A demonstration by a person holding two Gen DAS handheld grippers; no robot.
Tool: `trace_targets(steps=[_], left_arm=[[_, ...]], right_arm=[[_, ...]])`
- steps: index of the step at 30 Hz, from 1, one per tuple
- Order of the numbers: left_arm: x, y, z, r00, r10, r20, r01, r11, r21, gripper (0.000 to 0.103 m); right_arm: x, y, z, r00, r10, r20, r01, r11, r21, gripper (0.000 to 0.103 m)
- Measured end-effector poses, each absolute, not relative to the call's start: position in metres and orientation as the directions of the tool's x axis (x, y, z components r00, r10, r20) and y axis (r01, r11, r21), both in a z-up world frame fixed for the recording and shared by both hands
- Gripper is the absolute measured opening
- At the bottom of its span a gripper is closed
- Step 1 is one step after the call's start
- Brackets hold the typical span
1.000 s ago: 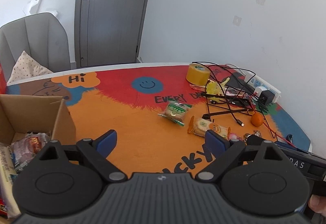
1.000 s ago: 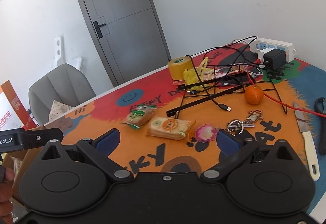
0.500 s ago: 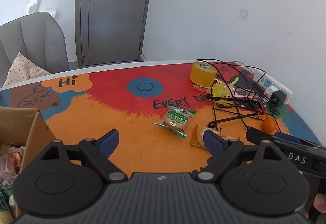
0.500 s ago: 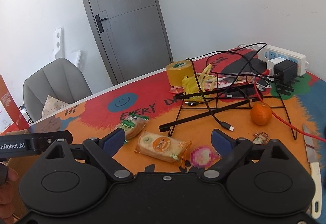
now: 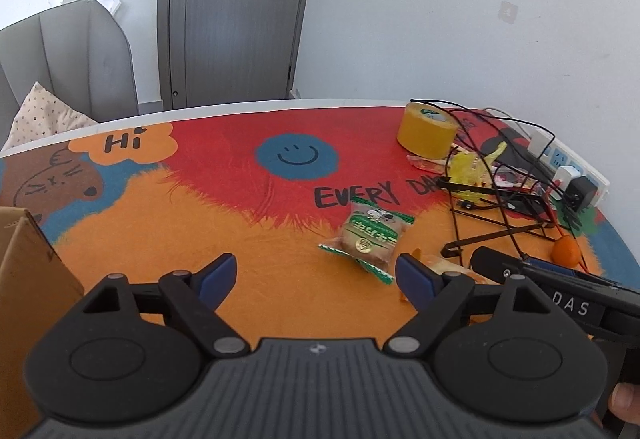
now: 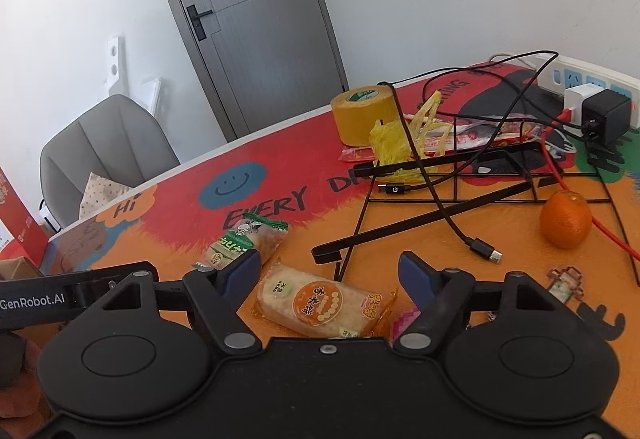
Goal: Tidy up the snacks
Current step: 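Grasp the green-wrapped cake packet with the left gripper while the right grasps the bread pack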
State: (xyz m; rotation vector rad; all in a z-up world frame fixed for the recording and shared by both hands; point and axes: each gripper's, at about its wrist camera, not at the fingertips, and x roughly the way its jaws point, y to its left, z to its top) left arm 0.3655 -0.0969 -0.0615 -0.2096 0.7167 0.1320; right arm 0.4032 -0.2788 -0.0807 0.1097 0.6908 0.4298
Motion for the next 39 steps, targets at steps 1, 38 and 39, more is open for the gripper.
trace_targets(steps=[1, 38, 39], left_arm=[[0.368, -0.096, -0.064, 0.746, 0.05, -0.664, -0.194, 0.97, -0.145, 0.086], [0.43, -0.131, -0.111, 0.739, 0.042, -0.672, -0.135, 0.987, -0.087, 0.084], [0.432, -0.132, -0.113, 0.738, 0.043, -0.673, -0.134, 0.987, -0.084, 0.084]], right_arm=[[0.406, -0.277, -0.083, 0.683, 0.422, -0.596, -0.35, 0.906, 0.239, 0.075], [0.392, -0.312, -0.103, 0.716, 0.519, -0.467, -0.315, 0.837, 0.448, 0.035], [0.395, -0.315, -0.105, 0.718, 0.512, -0.471, -0.298, 0.838, 0.457, 0.035]])
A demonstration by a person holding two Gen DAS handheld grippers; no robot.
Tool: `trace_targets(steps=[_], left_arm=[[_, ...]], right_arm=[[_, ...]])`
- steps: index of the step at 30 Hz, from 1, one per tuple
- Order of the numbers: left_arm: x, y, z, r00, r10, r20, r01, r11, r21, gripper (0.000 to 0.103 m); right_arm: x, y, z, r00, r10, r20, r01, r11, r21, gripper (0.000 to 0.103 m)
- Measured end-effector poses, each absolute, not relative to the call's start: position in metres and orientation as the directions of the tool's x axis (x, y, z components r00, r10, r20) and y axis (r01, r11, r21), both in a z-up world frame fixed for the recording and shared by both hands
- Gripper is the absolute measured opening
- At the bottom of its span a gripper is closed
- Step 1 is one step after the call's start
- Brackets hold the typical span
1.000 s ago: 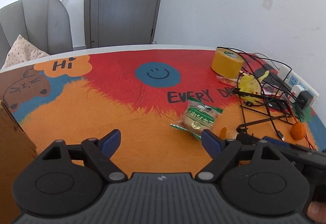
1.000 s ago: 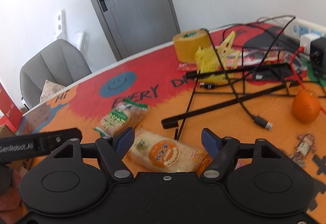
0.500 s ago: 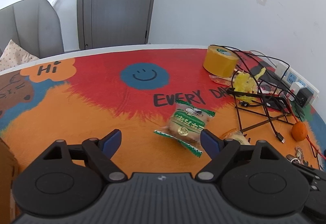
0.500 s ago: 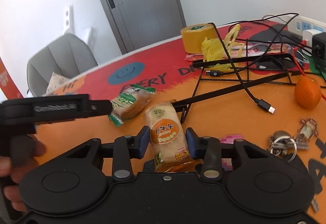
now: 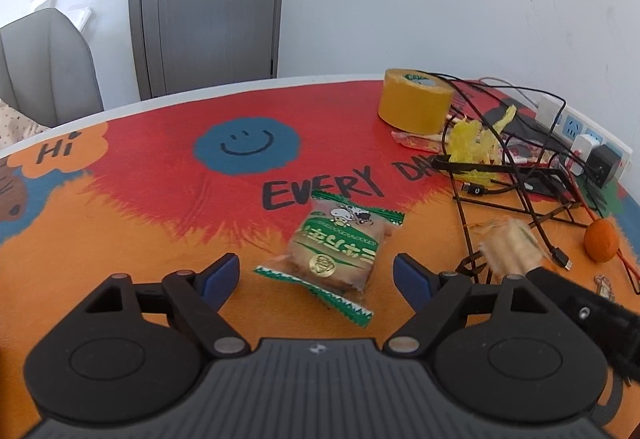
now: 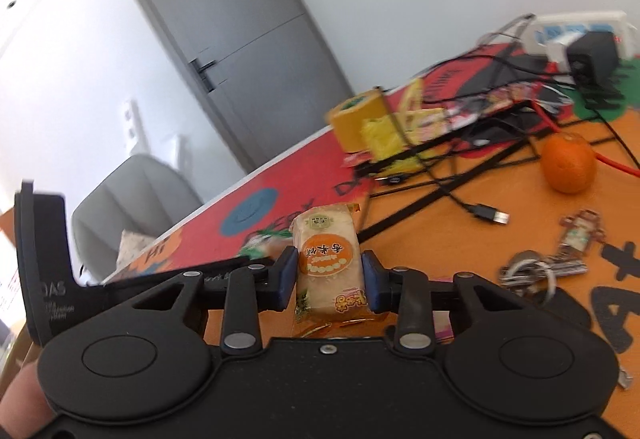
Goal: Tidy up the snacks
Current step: 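Grasp the green-wrapped cake packet with the left gripper while the right grasps the bread pack, then carry the green cake packet and bread pack over the cardboard box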
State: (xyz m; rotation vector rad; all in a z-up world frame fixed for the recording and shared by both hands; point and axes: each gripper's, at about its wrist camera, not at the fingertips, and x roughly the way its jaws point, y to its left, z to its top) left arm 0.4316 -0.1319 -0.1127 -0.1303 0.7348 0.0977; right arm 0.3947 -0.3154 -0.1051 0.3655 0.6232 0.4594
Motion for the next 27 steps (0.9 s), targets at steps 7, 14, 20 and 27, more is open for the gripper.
trace_targets(steps=[7, 14, 20, 27], left_arm=[[0.44, -0.14, -0.118, 0.759, 0.083, -0.646, -0.14, 0.989, -0.038, 0.067], [0.429, -0.135, -0.112, 0.753, 0.056, -0.655, -0.128, 0.99, -0.063, 0.047], [0.41, -0.123, -0.104, 0.752, 0.063, -0.656, -0.145, 0.987, -0.071, 0.047], [0.377, -0.104, -0.085, 0.77, 0.075, -0.634, -0.185, 0.977, -0.108, 0.047]], right_arm=[[0.403, -0.331, -0.113, 0.736, 0.469, -0.488, -0.217, 0.847, 0.485, 0.035], [0.402, -0.33, -0.114, 0.739, 0.455, -0.496, -0.203, 0.853, 0.48, 0.035], [0.392, -0.324, -0.105, 0.745, 0.458, -0.485, -0.208, 0.85, 0.484, 0.035], [0.37, -0.307, -0.094, 0.746, 0.482, -0.459, -0.231, 0.834, 0.5, 0.035]])
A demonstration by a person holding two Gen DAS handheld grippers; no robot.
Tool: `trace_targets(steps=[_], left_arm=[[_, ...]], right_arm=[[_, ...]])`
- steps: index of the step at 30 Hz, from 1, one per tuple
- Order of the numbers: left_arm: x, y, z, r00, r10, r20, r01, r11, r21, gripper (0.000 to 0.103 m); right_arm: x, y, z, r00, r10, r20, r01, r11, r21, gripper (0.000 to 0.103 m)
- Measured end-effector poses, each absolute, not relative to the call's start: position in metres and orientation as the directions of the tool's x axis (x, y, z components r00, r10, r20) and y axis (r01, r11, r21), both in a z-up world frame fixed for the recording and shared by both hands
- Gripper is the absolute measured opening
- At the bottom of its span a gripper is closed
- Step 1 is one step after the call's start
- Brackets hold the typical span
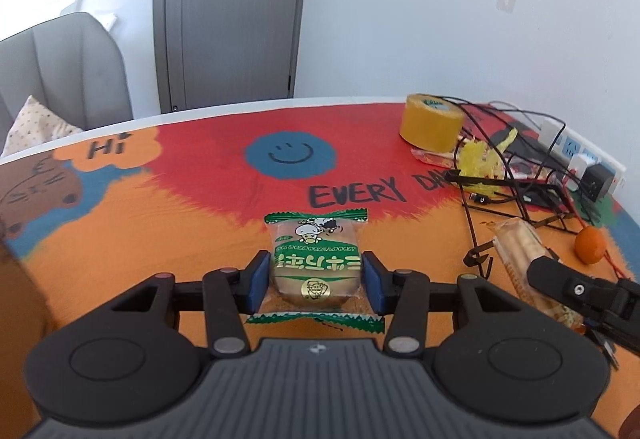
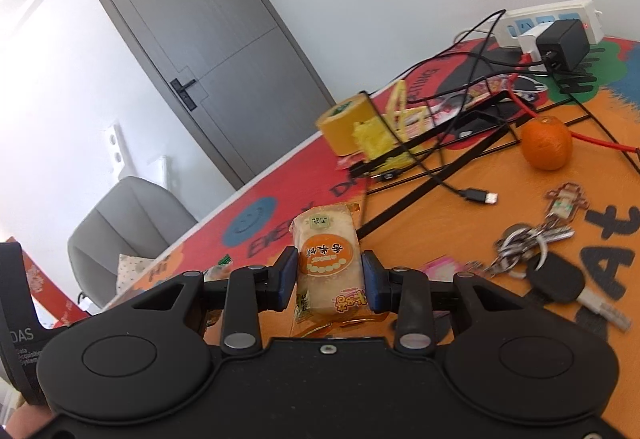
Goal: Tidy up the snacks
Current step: 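Carry the green cake packet and bread pack over the cardboard box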
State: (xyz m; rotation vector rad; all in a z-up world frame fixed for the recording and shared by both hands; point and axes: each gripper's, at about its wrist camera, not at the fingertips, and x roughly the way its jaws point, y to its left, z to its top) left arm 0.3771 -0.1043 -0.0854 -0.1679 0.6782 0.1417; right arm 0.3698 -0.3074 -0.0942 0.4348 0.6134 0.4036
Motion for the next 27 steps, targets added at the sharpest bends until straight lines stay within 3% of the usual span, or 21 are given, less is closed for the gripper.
trace_targets(steps=[27], left_arm=[[0.249, -0.084, -0.008, 0.849, 0.099, -0.519, -0.213, 0.963, -0.164, 0.048]], right_arm=[[0.277, -0.278, -0.046, 0.766, 0.547, -0.337, -0.308, 0.773, 0.555, 0.035]])
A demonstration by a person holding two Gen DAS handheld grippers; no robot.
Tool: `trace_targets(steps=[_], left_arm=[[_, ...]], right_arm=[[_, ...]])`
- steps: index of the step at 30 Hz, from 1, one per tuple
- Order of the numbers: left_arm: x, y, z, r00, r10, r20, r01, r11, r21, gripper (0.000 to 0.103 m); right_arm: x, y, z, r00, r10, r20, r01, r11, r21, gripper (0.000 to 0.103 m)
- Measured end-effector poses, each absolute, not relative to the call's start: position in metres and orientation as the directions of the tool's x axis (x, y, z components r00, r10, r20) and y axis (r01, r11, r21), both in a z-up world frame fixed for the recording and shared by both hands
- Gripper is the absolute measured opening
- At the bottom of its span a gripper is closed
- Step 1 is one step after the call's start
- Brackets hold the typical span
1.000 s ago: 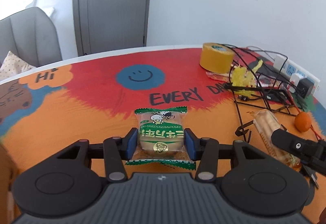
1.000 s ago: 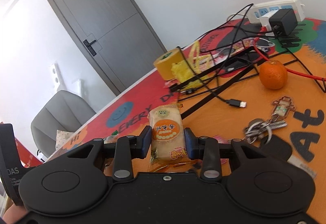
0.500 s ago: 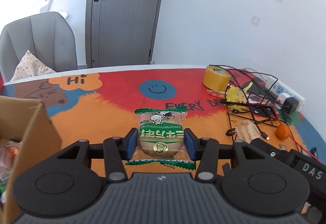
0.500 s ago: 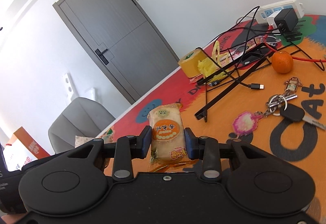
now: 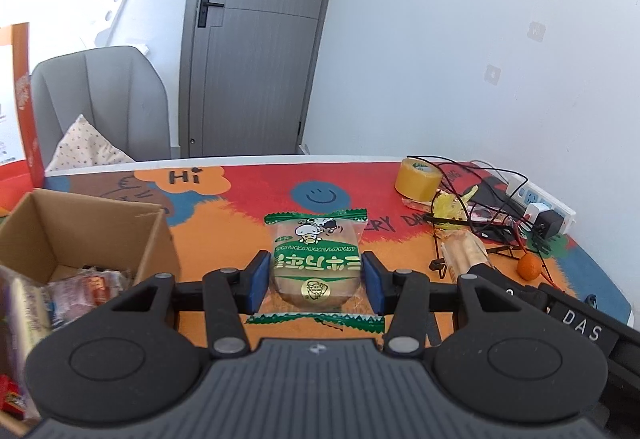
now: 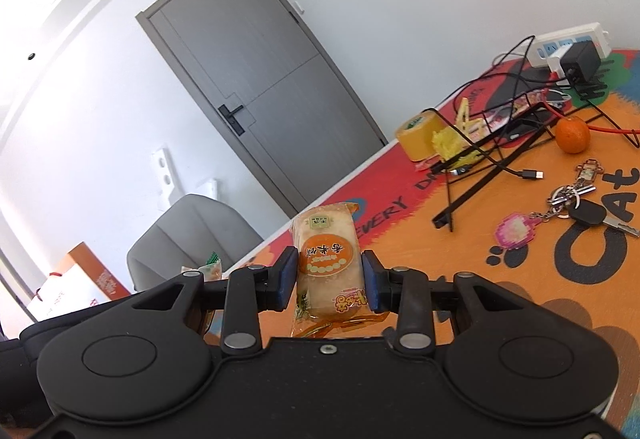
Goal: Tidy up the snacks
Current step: 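Carry the green cake packet and bread pack over the cardboard box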
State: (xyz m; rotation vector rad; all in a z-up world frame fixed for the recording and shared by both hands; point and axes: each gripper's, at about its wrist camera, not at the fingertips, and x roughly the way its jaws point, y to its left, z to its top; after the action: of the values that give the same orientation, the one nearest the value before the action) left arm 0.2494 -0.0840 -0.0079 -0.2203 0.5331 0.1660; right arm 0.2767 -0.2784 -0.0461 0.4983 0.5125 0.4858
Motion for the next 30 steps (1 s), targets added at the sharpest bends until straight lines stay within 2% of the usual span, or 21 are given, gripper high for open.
trace_targets(steps=[17, 30], left_arm=[[0.193, -0.024, 0.02, 0.853, 0.206, -0.48, -0.326, 0.928, -0.181, 0.048], [0.15, 0.037, 0.022, 0.833, 0.273, -0.48, -0.42, 0.878, -0.229, 0.048]], right_arm=[[0.249, -0.237, -0.024, 0.726, 0.621, -0.294, -0.406, 0.733, 0.545, 0.035], [0.227, -0.175, -0.011, 0.671, 0.675, -0.306, -0.498, 0.716, 0.488, 0.035]])
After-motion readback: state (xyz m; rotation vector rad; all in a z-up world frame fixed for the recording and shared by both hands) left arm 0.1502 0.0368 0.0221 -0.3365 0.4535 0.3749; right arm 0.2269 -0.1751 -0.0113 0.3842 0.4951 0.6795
